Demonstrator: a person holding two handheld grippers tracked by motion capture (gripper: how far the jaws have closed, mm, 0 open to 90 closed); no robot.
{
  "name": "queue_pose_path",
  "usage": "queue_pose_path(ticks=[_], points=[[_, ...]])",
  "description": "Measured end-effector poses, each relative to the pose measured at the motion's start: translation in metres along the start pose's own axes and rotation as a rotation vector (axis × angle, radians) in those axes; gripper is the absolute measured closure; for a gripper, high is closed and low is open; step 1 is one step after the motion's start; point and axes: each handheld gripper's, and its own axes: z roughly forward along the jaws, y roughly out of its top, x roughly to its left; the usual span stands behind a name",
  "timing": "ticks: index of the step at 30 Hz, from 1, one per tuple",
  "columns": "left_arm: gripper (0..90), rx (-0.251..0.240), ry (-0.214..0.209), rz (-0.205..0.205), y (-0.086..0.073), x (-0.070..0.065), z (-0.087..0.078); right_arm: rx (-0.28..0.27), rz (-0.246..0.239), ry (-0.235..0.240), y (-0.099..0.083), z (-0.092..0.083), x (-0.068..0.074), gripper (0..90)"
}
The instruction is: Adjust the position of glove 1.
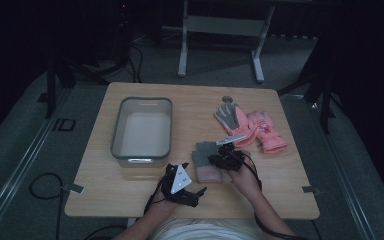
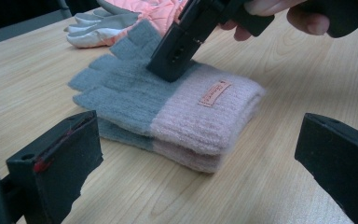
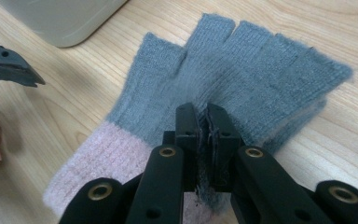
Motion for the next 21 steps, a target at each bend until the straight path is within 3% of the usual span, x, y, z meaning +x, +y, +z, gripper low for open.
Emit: queue_pose_path(ticks=[10,13,18,21], points=[[0.0,0.001,-0.001,0.005,0.0,0.0,0.0,0.013,0.012,-0.002,-0.002,0.011,-0.005,82.0],[0.0,-0.007,-0.037,0.001,0.0,0.001,-0.001,0.01,0.016,-0.008,-0.003,0.014,-0.006,78.5],[0.0,0.02,-0.008,0.017,0.001,-0.001,0.001,0.01,0.019,-0.004,-0.007,0.016,-0.008,73.7],[0.0,0.02,-0.017,0.024,0.001,-0.002,0.002,0.009,0.011,-0.003,-0.007,0.017,-0.008,72.4]])
